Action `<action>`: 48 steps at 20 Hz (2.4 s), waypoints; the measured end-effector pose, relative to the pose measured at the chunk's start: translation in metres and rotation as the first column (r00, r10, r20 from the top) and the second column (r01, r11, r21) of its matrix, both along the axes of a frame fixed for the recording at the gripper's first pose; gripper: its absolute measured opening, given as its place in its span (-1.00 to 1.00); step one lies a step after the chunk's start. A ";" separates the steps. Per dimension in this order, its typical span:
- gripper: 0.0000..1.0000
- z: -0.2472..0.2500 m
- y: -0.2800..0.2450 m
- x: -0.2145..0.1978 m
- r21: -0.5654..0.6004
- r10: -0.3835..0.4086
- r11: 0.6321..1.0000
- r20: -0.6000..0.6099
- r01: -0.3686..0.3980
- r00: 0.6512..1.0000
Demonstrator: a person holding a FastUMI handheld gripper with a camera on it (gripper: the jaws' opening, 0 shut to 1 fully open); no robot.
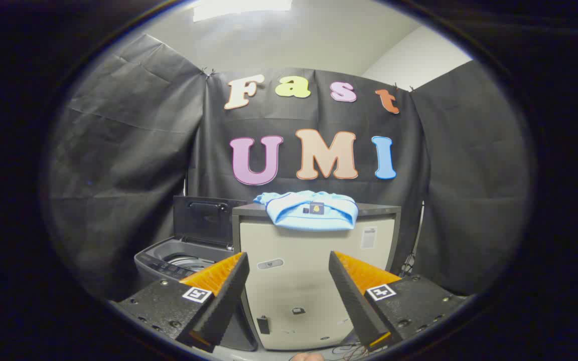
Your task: Put the clothes into the washing machine and then close the washing machine lid.
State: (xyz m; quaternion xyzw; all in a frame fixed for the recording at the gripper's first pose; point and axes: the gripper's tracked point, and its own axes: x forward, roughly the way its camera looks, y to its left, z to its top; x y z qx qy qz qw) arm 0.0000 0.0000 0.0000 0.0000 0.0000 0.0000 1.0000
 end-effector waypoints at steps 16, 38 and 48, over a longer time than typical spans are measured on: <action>0.93 0.019 0.008 0.021 0.025 0.002 1.000 -0.007 -0.002 1.000; 0.96 0.076 -0.019 0.302 -0.099 -0.082 0.994 -0.396 0.046 0.915; 0.95 -0.003 -0.035 0.333 -0.058 -0.092 0.996 -0.657 0.071 0.748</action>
